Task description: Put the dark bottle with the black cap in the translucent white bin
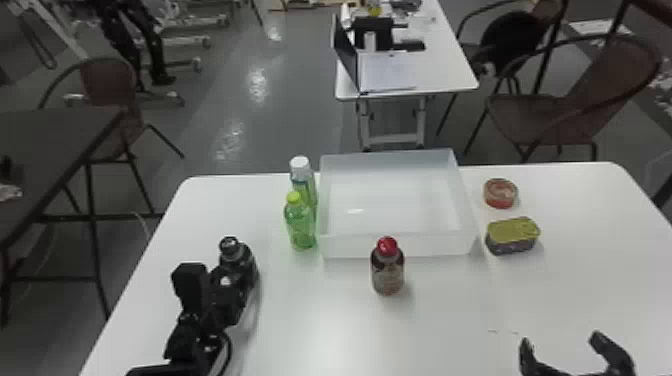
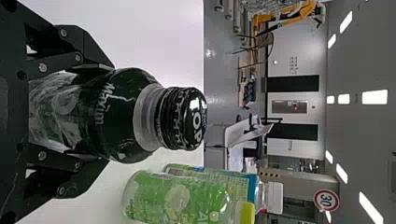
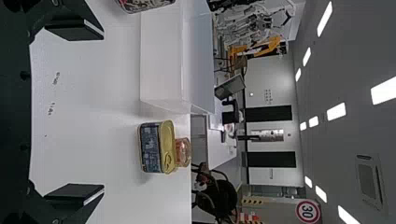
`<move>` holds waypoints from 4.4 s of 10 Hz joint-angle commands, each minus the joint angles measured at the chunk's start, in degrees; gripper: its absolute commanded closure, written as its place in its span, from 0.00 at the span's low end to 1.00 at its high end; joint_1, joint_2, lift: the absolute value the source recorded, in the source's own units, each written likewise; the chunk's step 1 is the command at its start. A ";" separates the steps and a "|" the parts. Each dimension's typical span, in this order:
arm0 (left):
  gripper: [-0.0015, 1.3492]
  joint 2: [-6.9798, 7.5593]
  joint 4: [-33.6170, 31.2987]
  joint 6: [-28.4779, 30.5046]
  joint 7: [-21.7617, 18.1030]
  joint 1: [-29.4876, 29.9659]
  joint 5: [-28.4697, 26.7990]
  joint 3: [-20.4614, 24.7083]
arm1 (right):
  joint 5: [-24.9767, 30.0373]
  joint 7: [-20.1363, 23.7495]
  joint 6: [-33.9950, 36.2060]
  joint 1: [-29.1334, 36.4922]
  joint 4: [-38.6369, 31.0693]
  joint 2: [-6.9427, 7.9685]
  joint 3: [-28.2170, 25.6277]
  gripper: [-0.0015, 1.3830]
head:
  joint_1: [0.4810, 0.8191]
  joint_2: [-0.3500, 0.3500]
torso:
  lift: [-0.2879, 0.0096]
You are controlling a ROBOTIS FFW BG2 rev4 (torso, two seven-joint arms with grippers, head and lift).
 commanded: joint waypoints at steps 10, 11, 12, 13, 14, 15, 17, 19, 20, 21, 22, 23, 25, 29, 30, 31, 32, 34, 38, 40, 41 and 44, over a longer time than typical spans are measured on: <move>0.60 -1.54 -25.06 7.83 -1.40 2.59 -0.36 -10.25 | -0.71 0.30 0.00 -0.47 0.66 0.14 -0.03 0.10 | 0.63 0.59 | 0.86; 0.60 0.22 -24.45 9.94 -1.84 0.30 1.49 -13.50 | -0.62 0.48 0.00 -0.64 0.74 0.14 -0.03 0.10 | 0.63 0.55 | 0.86; 0.60 0.92 -21.99 11.70 -4.39 -2.86 2.45 -15.61 | -0.62 0.48 0.00 -0.73 0.83 0.14 0.05 0.10 | 0.63 0.51 | 0.86; 0.60 0.57 -18.82 13.28 -9.05 -6.55 0.08 -16.22 | -0.71 0.57 0.00 -0.82 1.01 0.14 0.23 0.10 | 0.63 0.47 | 0.86; 0.60 -0.31 -14.96 14.25 -12.74 -10.33 -4.05 -16.66 | -0.71 0.48 0.00 -0.82 1.10 0.14 0.23 0.10 | 0.63 0.45 | 0.86; 0.60 -1.45 -9.51 13.55 -15.55 -14.38 -7.57 -17.10 | -0.80 0.57 0.00 -0.91 1.18 0.14 0.23 0.10 | 0.63 0.41 | 0.86; 0.60 -3.21 0.16 11.79 -19.06 -20.18 -13.63 -17.02 | -0.71 0.57 0.00 -1.35 1.54 0.14 0.41 0.10 | 0.63 0.36 | 0.86; 0.60 -3.12 5.08 13.11 -21.17 -23.96 -20.66 -17.10 | -0.80 0.57 0.00 -1.70 2.06 0.14 0.58 0.10 | 0.63 0.35 | 0.86; 0.59 -2.86 6.67 13.63 -21.44 -25.19 -23.21 -17.37 | -0.88 0.57 0.00 -1.87 2.24 0.14 0.67 0.10 | 0.63 0.35 | 0.86; 0.49 -2.86 7.81 13.55 -21.35 -25.98 -25.14 -16.75 | -1.15 0.57 0.00 -1.96 2.50 0.14 0.76 0.10 | 0.63 0.36 | 0.86; 0.36 -2.86 7.90 13.28 -20.56 -25.98 -26.02 -15.79 | -1.32 0.57 0.00 -2.05 2.68 0.14 0.76 0.10 | 0.63 0.37 | 0.86; 0.29 -3.04 7.90 12.93 -20.21 -25.98 -26.46 -15.26 | -1.41 0.57 0.00 -2.05 2.68 0.14 0.76 0.10 | 0.63 0.39 | 0.86; 0.25 -3.12 7.37 10.29 -20.21 -25.89 -24.97 -15.17 | -1.59 0.74 0.00 -1.96 2.59 0.14 0.76 0.10 | 0.63 0.40 | 0.86; 0.25 -4.97 -10.12 9.77 -19.24 -13.50 -19.78 -7.35 | -1.68 0.74 0.00 -1.61 2.15 0.14 0.76 0.10 | 0.63 0.41 | 0.86; 0.25 -4.79 -13.72 9.68 -18.36 -9.72 -17.76 -6.03 | -1.59 0.74 0.00 -1.44 1.97 0.14 0.76 0.10 | 0.63 0.43 | 0.86; 0.25 -4.44 -16.45 8.98 -16.60 -5.85 -14.51 -5.33 | -1.59 0.74 0.00 -1.44 1.80 0.14 0.67 0.10 | 0.63 0.45 | 0.86; 0.25 -4.35 -19.26 7.13 -15.11 -1.37 -11.26 -3.92 | -1.32 0.74 0.00 -1.35 1.36 0.14 0.67 0.10 | 0.63 0.47 | 0.86; 0.25 -4.97 -25.68 2.47 -9.13 9.18 -3.96 -1.20 | -1.24 0.74 0.00 -1.08 1.18 0.14 0.67 0.10 | 0.63 0.54 | 0.86; 0.25 -5.82 -29.54 -10.80 6.95 23.59 4.39 -4.27 | -0.88 -0.05 0.00 1.64 -1.37 0.14 0.58 0.10 | 0.63 0.68 | 0.86; 0.25 -5.82 -28.75 -16.69 15.04 28.07 5.79 -8.23 | -0.62 -0.66 -0.44 2.52 -2.24 0.14 0.58 0.10 | 0.63 0.70 | 0.86; 0.25 -5.82 -27.96 -18.89 18.55 29.57 7.02 -10.86 | -0.53 -0.93 -0.70 3.05 -2.77 0.14 0.58 0.10 | 0.63 0.70 | 0.86; 0.25 -1.98 -26.12 -19.68 19.26 29.04 9.22 -14.73 | -0.44 -1.10 -0.79 3.05 -2.95 0.14 0.58 0.10 | 0.63 0.66 | 0.86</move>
